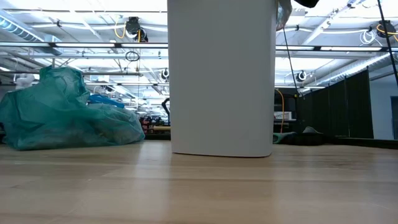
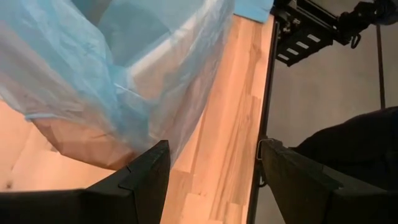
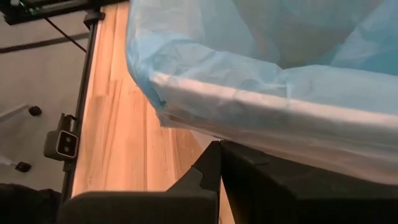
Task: Place trash/remove bag and relplace
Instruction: Insert the new blue trash bag into the trash bin
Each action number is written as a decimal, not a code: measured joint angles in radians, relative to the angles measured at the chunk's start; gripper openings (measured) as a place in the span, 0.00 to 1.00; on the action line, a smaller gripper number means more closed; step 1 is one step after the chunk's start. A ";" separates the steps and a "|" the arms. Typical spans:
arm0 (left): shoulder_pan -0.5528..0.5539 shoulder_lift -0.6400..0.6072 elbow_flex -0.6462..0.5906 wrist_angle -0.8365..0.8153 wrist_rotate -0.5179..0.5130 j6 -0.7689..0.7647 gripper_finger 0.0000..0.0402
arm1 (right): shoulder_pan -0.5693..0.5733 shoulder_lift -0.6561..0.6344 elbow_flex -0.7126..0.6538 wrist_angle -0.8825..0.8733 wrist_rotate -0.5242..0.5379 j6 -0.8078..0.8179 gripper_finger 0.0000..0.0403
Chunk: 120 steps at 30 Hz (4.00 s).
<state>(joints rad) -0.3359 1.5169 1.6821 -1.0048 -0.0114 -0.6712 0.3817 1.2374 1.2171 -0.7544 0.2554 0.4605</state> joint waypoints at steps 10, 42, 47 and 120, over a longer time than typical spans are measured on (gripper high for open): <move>0.002 0.000 0.000 0.000 -0.076 0.033 0.61 | 0.000 -0.102 0.000 0.004 0.003 0.025 0.00; 0.007 0.000 0.003 0.055 -0.123 0.074 0.61 | -0.068 -0.072 0.001 0.290 -0.052 -0.196 0.00; 0.008 0.000 0.036 0.055 -0.123 0.075 0.61 | -0.067 -0.072 0.001 0.288 -0.053 -0.197 0.00; 0.478 0.116 0.164 -0.134 -0.238 0.469 0.00 | -0.517 0.005 0.001 0.244 -0.167 -0.238 0.00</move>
<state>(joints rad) 0.1417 1.6329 1.8462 -1.1385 -0.2493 -0.2024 -0.1350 1.2426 1.2182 -0.5099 0.0884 0.2230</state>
